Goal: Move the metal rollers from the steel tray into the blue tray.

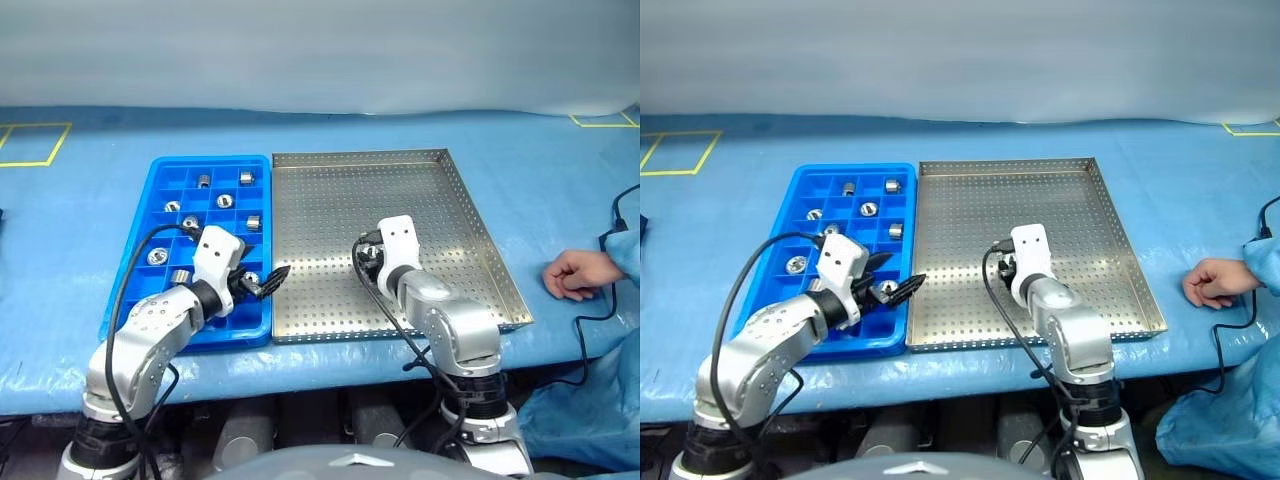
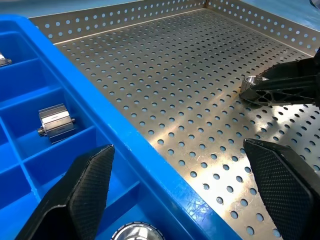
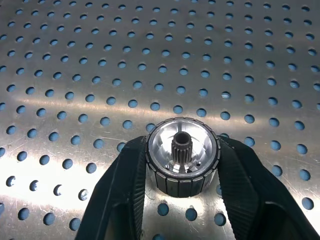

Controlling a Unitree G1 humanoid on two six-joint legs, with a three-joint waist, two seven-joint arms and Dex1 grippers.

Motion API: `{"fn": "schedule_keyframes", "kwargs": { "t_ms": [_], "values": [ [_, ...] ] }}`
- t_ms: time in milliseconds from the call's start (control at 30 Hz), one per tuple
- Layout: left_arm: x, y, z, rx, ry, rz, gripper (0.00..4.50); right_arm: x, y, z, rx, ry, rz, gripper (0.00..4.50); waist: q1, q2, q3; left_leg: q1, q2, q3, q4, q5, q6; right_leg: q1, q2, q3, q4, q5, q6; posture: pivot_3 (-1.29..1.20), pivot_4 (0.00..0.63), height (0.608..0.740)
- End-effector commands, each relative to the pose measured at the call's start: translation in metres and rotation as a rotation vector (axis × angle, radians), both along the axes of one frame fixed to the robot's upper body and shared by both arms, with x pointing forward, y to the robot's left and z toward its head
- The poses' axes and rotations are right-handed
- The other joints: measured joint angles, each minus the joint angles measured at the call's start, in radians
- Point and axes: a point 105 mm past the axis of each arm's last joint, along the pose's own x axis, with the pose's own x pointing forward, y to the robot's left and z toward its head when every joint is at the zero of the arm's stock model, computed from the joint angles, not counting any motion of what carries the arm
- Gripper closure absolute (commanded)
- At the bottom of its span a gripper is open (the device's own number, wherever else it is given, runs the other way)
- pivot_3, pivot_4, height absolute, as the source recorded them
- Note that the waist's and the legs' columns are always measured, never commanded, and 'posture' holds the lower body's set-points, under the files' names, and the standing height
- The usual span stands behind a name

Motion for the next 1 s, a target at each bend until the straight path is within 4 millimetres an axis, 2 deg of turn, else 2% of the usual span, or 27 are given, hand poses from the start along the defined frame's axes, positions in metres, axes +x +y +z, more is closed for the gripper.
{"fn": "schedule_keyframes", "kwargs": {
  "t_ms": [33,200,367,433,567,733,1000],
  "values": [
    [-0.005,0.004,0.014,-0.015,-0.056,0.031,0.00,0.005,0.018,0.022,0.029,-0.088,0.095,2.82,0.004,0.000,0.000,0.000,0.000,0.000,0.000,0.000,0.000,0.000,0.000,0.000,0.000,0.000,0.000,0.06,0.150,0.740],
    [-0.015,0.016,0.014,-0.019,-0.057,0.111,0.00,0.012,0.036,0.034,0.032,-0.129,0.158,2.82,0.021,0.000,0.000,0.000,0.000,-0.001,0.000,0.000,0.000,0.000,0.000,-0.001,0.001,0.000,0.000,0.15,0.150,0.740],
    [-0.028,0.032,0.014,-0.003,-0.054,0.202,0.00,0.009,0.083,0.072,0.137,-0.259,0.382,2.82,0.045,0.000,0.000,0.000,0.000,-0.001,-0.001,0.000,0.000,0.000,0.000,-0.001,0.000,0.000,0.000,0.22,0.150,0.740],
    [-0.033,0.039,0.013,0.014,-0.048,0.243,0.00,0.002,0.103,0.079,0.147,-0.266,0.497,2.82,0.053,0.000,0.000,0.001,0.000,-0.001,-0.001,0.000,0.000,0.000,0.000,-0.001,0.001,0.000,0.000,0.24,0.150,0.740],
    [-0.043,0.054,0.010,0.039,-0.038,0.327,0.00,0.001,0.133,0.074,0.157,-0.241,0.614,2.82,0.075,0.000,0.000,0.001,0.000,-0.002,-0.002,0.000,-0.001,0.001,0.000,-0.002,0.000,-0.001,-0.001,0.30,0.150,0.740],
    [-0.052,0.056,0.010,0.030,-0.036,0.373,0.00,0.006,0.159,0.068,0.161,-0.239,0.687,2.82,0.114,0.000,0.000,0.002,0.000,-0.003,-0.002,0.001,-0.002,-0.001,0.000,-0.003,0.000,-0.003,-0.004,0.35,0.150,0.740],
    [-0.056,0.053,0.007,0.030,-0.026,0.395,0.00,0.017,0.177,0.067,0.165,-0.250,0.735,2.82,0.151,0.000,0.000,0.002,0.000,-0.006,-0.003,0.003,-0.006,-0.002,0.001,-0.006,0.000,-0.003,-0.005,0.41,0.150,0.740]
  ]
}}
